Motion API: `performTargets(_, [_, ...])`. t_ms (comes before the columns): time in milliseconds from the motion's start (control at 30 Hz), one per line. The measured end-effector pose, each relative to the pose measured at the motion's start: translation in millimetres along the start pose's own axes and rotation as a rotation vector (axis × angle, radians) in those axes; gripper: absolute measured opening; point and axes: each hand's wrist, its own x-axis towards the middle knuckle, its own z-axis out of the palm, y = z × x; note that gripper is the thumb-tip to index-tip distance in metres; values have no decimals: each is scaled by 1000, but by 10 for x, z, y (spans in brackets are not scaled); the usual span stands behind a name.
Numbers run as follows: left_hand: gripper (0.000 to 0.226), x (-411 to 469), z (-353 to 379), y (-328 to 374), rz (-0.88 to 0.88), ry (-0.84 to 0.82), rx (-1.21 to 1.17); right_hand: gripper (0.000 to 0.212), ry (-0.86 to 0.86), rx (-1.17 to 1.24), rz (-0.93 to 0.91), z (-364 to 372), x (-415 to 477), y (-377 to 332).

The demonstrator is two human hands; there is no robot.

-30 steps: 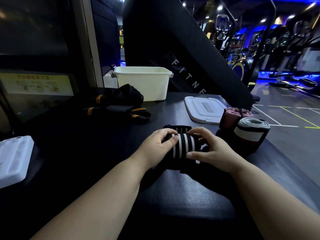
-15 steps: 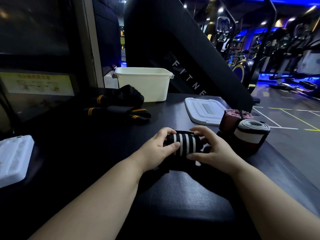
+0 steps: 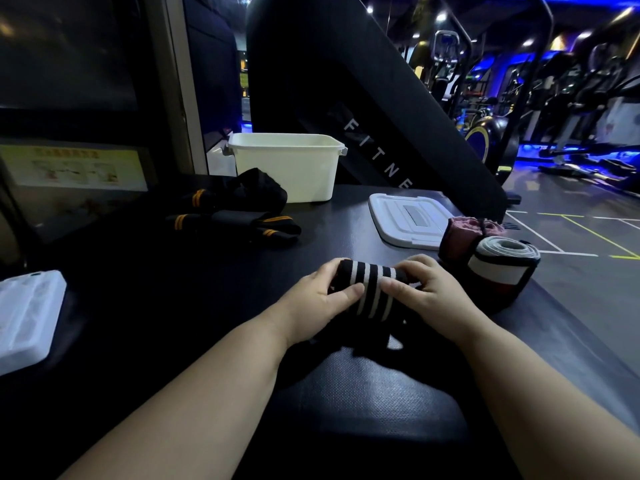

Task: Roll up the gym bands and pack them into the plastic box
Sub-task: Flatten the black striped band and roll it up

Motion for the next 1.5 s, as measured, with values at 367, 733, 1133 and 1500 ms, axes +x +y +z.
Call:
performTargets(367, [64, 1, 40, 62, -222, 304, 525, 49, 9, -75, 177, 57, 27, -9])
performTargets(733, [33, 20, 94, 35, -54, 293, 239, 45, -55, 338, 168, 60, -19, -25])
performTargets(1133, [59, -9, 81, 51, 91, 210, 78, 62, -59, 291, 6, 134, -63, -76])
performTargets(1500, [24, -3, 136, 154, -16, 147, -166, 42, -188, 477, -20, 189, -88, -179])
